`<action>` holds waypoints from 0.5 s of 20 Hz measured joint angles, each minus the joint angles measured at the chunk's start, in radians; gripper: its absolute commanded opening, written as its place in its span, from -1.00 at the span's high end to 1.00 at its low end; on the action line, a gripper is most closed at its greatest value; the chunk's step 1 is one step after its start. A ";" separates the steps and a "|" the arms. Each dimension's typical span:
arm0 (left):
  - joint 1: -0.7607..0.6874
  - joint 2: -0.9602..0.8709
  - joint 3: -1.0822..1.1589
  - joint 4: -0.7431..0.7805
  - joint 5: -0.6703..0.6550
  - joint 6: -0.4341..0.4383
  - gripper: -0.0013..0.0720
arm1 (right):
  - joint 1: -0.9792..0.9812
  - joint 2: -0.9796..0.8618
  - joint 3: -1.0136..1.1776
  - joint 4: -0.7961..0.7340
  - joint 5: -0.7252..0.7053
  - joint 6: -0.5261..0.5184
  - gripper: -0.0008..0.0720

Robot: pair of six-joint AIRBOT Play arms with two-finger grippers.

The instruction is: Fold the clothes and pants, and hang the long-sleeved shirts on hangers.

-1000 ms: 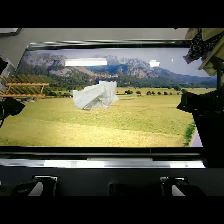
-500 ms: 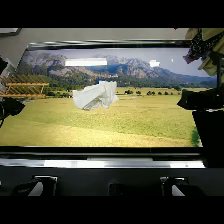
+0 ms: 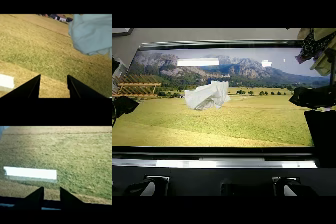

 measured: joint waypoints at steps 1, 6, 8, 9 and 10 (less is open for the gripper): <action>0.000 -0.001 0.000 -0.007 0.002 -0.005 -0.06 | 0.000 0.000 0.000 0.001 0.000 0.006 0.29; -0.009 -0.062 0.000 -0.062 0.027 -0.026 -0.89 | 0.000 0.000 0.000 0.002 0.004 0.019 0.29; -0.051 -0.147 0.000 -0.118 0.051 0.003 -0.90 | 0.000 0.000 0.000 0.002 0.004 0.037 0.29; -0.086 -0.204 0.001 -0.137 0.082 0.022 -0.90 | 0.000 0.000 0.000 0.002 0.003 0.046 0.29; -0.127 -0.268 0.001 -0.152 0.122 0.039 -0.90 | 0.000 0.000 0.000 0.002 0.003 0.056 0.29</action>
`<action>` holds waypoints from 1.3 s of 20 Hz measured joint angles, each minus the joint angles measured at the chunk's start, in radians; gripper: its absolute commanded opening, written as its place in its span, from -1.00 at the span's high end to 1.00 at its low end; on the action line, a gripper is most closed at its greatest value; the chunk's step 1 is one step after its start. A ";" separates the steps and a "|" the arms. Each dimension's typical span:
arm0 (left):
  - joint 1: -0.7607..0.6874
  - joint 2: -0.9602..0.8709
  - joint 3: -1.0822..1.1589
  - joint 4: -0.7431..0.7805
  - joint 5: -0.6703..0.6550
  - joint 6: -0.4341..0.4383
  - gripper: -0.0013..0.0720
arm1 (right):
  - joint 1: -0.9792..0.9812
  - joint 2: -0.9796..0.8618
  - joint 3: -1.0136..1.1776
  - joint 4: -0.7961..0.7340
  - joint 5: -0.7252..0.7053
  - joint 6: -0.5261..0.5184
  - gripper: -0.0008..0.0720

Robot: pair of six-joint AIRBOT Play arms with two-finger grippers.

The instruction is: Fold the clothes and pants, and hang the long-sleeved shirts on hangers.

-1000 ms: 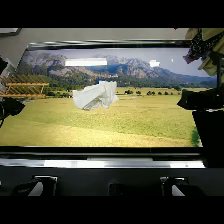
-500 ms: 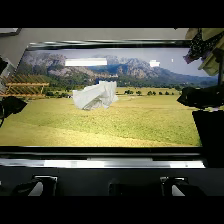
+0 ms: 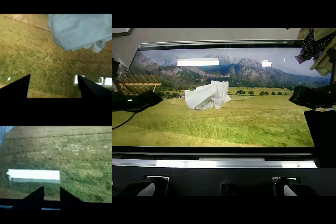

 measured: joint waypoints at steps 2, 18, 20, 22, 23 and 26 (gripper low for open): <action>-0.077 -0.129 0.000 -0.021 0.097 0.022 -0.90 | 0.000 0.000 0.000 0.000 -0.002 0.012 0.29; -0.239 -0.640 0.294 -0.046 0.167 0.065 0.92 | 0.000 0.000 0.000 -0.004 0.042 0.043 0.28; -0.257 -0.592 0.309 -0.056 0.069 0.075 0.92 | 0.000 0.004 0.002 -0.013 0.033 0.049 0.28; -0.295 -0.537 0.317 -0.084 -0.027 0.079 0.92 | 0.000 0.014 0.003 -0.029 0.023 0.056 0.29; -0.321 -0.514 0.319 -0.095 -0.065 0.073 0.92 | 0.000 0.023 0.003 -0.039 0.018 0.061 0.29; -0.436 -0.475 0.321 -0.119 -0.136 0.007 0.92 | 0.000 0.059 0.003 -0.055 0.003 0.077 0.29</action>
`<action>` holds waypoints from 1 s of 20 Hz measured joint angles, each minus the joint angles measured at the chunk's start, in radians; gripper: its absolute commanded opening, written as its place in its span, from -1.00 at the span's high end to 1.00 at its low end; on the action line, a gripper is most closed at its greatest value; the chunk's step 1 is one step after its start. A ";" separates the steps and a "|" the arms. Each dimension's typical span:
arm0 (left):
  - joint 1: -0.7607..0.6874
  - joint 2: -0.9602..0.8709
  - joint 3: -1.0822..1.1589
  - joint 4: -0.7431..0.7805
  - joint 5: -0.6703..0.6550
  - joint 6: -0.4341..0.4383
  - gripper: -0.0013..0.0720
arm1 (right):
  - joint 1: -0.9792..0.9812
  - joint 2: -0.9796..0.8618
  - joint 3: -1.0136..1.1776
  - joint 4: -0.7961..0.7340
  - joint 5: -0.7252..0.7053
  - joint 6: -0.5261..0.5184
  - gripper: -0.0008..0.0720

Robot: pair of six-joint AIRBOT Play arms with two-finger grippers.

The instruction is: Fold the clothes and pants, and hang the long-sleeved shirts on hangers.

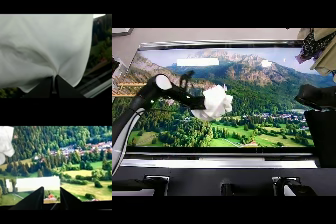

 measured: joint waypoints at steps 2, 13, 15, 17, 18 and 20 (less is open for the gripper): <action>-0.097 0.002 -0.007 -0.011 -0.003 -0.045 0.92 | 0.000 0.031 0.000 -0.008 -0.019 0.006 0.29; -0.242 0.001 -0.053 0.009 0.035 -0.177 0.05 | 0.000 0.103 -0.003 0.004 -0.087 -0.021 0.09; -0.188 0.066 -0.055 0.035 -0.003 -0.180 0.05 | 0.000 0.073 -0.003 0.041 -0.045 0.012 0.09; -0.132 0.140 -0.055 0.053 -0.042 -0.184 0.05 | 0.000 0.006 -0.003 0.081 -0.004 0.058 0.08; -0.108 0.175 -0.055 0.058 -0.053 -0.184 0.05 | 0.000 -0.044 -0.003 0.111 0.014 0.079 -0.14; -0.061 0.243 -0.055 0.066 -0.072 -0.184 0.05 | 0.000 -0.164 -0.003 0.196 0.042 0.088 -0.49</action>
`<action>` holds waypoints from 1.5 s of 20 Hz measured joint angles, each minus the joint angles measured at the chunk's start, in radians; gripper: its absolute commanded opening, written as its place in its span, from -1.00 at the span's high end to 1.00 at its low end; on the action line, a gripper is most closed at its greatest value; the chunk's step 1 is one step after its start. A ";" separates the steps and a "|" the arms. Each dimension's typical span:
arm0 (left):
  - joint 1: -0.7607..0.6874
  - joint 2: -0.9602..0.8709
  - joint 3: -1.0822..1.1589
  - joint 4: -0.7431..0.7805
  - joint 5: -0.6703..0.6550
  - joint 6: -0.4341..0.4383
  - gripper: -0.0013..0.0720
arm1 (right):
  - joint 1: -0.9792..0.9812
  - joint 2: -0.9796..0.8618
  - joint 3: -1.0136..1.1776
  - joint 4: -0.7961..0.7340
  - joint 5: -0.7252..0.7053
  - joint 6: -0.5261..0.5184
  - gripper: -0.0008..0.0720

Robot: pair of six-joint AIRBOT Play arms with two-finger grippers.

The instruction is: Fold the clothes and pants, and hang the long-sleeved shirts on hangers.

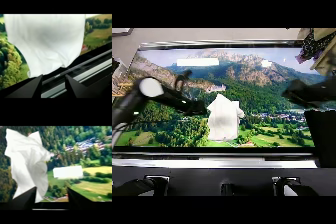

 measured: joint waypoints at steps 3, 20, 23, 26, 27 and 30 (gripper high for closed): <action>0.051 0.071 0.000 0.007 -0.014 0.000 0.05 | 0.000 -0.207 0.000 0.169 0.035 -0.064 -0.48; 0.103 0.118 0.000 0.178 -0.021 -0.003 0.05 | 0.198 -0.724 0.000 0.354 0.347 -0.207 -0.13; 0.103 0.118 0.000 0.199 -0.018 -0.005 0.05 | 0.208 -0.732 0.000 0.346 0.364 -0.212 0.38; 0.103 0.113 -0.001 0.246 -0.011 -0.044 0.05 | 0.211 -0.735 0.000 0.346 0.362 -0.223 0.21; 0.103 0.109 -0.001 0.262 -0.006 -0.049 0.05 | 0.212 -0.735 0.000 0.347 0.353 -0.226 0.06; 0.109 0.087 -0.001 0.286 0.017 -0.068 0.05 | 0.212 -0.735 0.000 0.350 0.332 -0.230 0.01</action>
